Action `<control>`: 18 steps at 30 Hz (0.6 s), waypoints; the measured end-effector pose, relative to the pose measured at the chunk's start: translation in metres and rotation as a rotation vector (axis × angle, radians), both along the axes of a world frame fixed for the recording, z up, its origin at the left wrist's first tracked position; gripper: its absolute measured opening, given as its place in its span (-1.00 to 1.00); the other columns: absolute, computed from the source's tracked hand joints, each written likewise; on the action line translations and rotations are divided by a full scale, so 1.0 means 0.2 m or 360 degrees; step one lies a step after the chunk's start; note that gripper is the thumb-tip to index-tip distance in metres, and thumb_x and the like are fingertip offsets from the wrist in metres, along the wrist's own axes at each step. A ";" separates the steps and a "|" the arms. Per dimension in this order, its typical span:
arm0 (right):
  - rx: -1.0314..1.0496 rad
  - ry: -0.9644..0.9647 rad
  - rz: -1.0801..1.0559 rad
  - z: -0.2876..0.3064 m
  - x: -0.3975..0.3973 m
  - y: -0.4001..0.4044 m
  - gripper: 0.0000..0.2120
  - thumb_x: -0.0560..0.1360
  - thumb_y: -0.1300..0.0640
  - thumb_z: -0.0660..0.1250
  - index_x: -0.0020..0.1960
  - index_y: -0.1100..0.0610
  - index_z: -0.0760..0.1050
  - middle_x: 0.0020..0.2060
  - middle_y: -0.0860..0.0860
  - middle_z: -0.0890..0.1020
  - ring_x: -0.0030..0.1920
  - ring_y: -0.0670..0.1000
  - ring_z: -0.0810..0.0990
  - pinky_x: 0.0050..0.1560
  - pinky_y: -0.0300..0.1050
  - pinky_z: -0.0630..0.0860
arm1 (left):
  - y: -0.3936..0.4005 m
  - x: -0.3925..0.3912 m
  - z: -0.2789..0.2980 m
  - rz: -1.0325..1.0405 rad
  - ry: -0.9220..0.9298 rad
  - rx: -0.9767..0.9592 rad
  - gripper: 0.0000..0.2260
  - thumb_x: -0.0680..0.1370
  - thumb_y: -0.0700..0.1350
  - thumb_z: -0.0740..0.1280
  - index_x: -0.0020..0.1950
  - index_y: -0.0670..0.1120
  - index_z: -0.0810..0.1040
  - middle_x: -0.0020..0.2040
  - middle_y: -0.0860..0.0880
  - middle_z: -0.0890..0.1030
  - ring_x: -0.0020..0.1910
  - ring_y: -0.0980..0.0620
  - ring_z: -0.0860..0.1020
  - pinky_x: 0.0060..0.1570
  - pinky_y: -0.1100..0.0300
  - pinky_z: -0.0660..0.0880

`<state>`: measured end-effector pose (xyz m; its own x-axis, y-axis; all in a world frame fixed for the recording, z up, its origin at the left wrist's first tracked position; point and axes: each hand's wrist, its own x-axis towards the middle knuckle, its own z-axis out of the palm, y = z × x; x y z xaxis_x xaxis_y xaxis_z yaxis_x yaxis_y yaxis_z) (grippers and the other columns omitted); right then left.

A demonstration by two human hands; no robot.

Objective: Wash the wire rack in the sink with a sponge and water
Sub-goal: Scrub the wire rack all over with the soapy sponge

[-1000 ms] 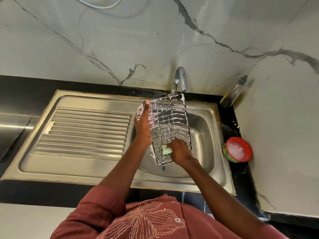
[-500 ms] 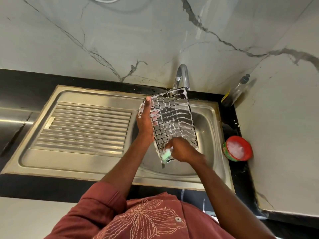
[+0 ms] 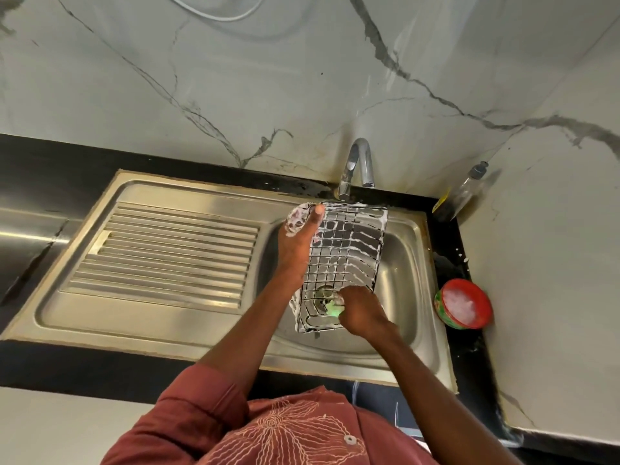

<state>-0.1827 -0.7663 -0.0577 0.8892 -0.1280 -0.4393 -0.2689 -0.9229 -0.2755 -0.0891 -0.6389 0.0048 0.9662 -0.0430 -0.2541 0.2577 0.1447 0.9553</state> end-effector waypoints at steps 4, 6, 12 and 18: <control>0.1096 -0.0222 -0.1007 0.08 0.03 -0.02 -0.80 0.41 0.41 0.25 -0.10 0.23 0.61 -0.25 0.09 0.64 -0.19 0.11 0.63 -0.19 -0.08 0.54 | 0.00 0.00 -0.04 0.0014 0.0173 0.0047 -0.01 0.23 0.61 0.39 0.51 0.08 0.45 0.41 -0.02 0.57 0.36 -0.09 0.54 0.40 -0.26 0.43; 0.1505 -0.0348 -0.1405 0.13 0.06 0.00 -0.75 0.51 0.46 0.25 0.03 0.23 0.62 -0.15 0.08 0.70 -0.11 0.09 0.70 -0.10 0.04 0.68 | -0.01 0.01 -0.10 -0.0064 0.0245 0.0008 0.11 0.14 0.67 0.37 0.56 0.09 0.38 0.47 -0.06 0.51 0.39 -0.14 0.51 0.41 -0.28 0.41; 0.0888 -0.1232 -0.0989 0.24 0.27 0.16 -0.79 0.53 0.32 0.38 0.11 0.10 0.59 -0.15 -0.06 0.65 -0.26 -0.16 0.64 -0.40 -0.31 0.55 | -0.10 -0.03 -0.04 -0.0171 0.0331 -0.0069 -0.37 0.40 0.40 0.42 0.30 0.01 0.61 0.19 -0.05 0.70 0.20 -0.10 0.64 0.23 -0.07 0.56; 0.0009 -0.1047 -0.0120 0.24 0.34 0.04 -0.61 0.51 0.35 0.38 0.29 0.14 0.42 0.06 0.06 0.60 -0.04 0.03 0.61 -0.12 -0.10 0.64 | -0.16 -0.02 0.00 -0.0227 0.0435 -0.0149 -0.40 0.43 0.29 0.45 0.35 -0.02 0.59 0.06 0.07 0.66 0.20 0.00 0.58 0.21 0.06 0.46</control>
<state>-0.1143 -0.7580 -0.0106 0.9609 -0.1998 0.1917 -0.1068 -0.9062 -0.4092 -0.0924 -0.6715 0.0058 0.8452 -0.2089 -0.4920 0.5271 0.1727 0.8321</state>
